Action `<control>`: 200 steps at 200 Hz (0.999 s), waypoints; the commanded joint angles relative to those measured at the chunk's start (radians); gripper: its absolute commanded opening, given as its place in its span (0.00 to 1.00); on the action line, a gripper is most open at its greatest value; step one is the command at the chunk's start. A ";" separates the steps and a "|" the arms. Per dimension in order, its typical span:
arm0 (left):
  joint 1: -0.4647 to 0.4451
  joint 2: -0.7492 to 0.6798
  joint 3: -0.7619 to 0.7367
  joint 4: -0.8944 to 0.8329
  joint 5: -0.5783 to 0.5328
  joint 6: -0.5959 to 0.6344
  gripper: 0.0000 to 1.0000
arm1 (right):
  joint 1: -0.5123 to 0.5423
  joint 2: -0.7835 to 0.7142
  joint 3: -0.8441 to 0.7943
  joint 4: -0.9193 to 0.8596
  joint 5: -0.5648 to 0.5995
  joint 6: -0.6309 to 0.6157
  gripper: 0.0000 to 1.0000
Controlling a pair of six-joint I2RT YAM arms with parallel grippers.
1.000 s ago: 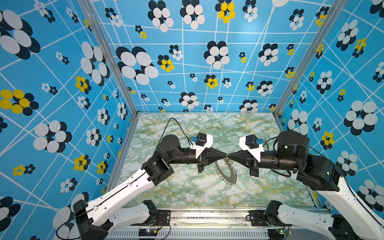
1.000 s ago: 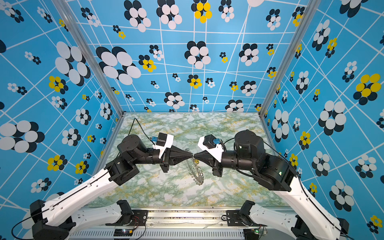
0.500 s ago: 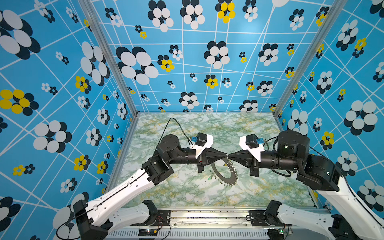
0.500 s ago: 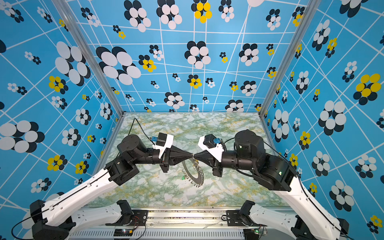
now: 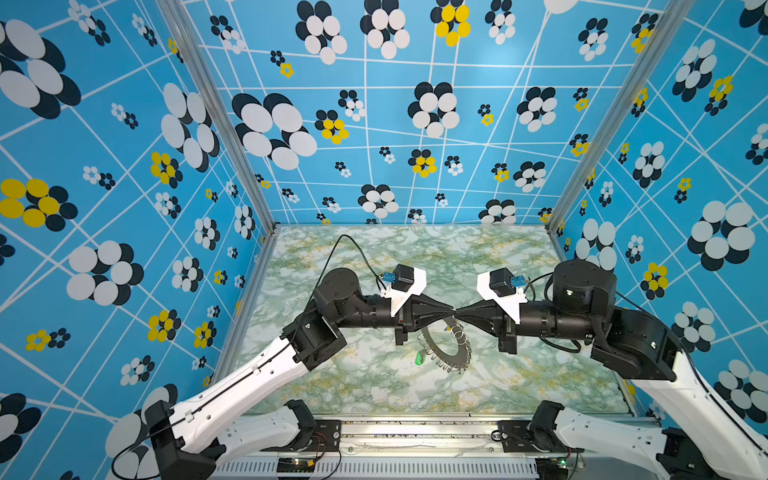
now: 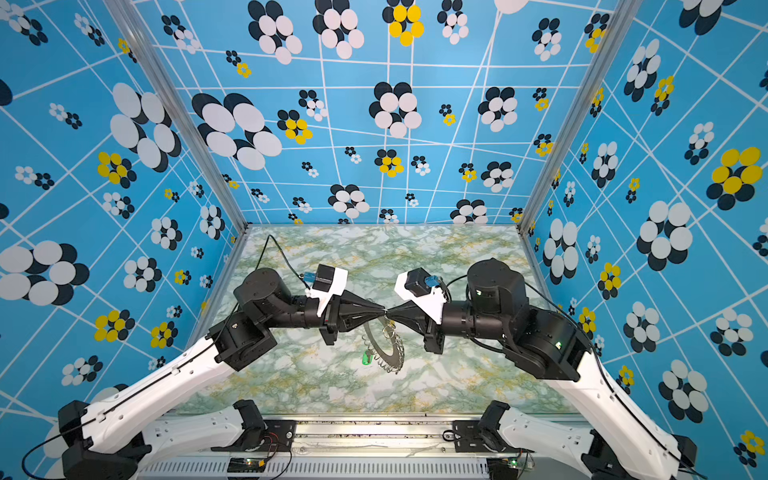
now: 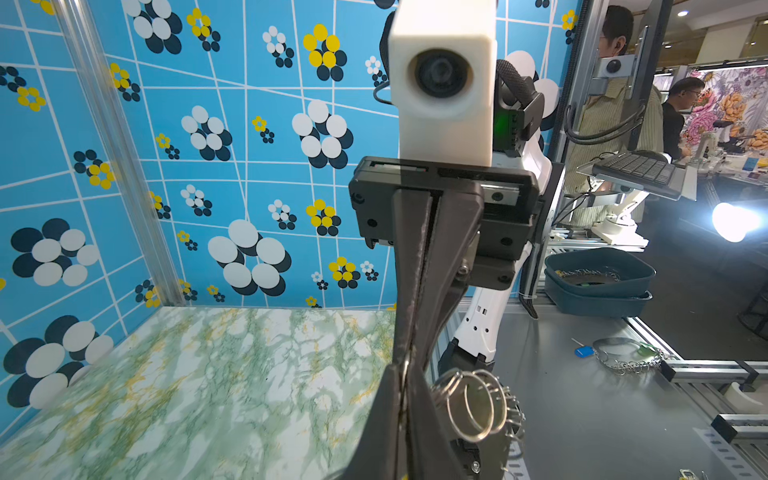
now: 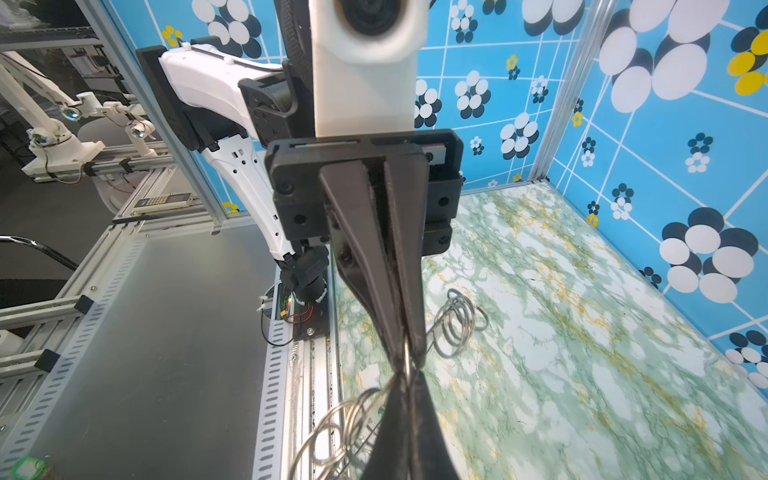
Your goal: Put the keys on the keyring
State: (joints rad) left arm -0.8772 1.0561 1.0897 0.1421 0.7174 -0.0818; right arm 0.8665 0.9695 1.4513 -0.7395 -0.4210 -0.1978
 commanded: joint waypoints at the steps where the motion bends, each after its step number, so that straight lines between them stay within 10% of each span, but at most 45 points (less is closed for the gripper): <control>1: -0.004 -0.002 0.040 -0.036 -0.030 0.027 0.10 | 0.002 0.016 0.035 0.006 -0.057 -0.003 0.00; 130: -0.043 0.026 0.127 -0.265 -0.075 0.153 0.00 | 0.001 0.066 0.107 -0.104 -0.044 -0.056 0.00; 159: -0.040 -0.009 0.078 -0.145 -0.082 0.128 0.00 | 0.001 0.033 0.063 -0.085 0.015 -0.048 0.27; 200: -0.028 -0.013 0.048 -0.034 -0.026 0.091 0.00 | -0.020 -0.012 0.021 -0.059 0.026 -0.030 0.33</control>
State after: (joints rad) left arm -0.9112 1.0637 1.1488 -0.0292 0.6586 0.0376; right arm 0.8581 0.9833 1.4910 -0.8387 -0.4019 -0.2466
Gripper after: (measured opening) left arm 0.049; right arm 0.323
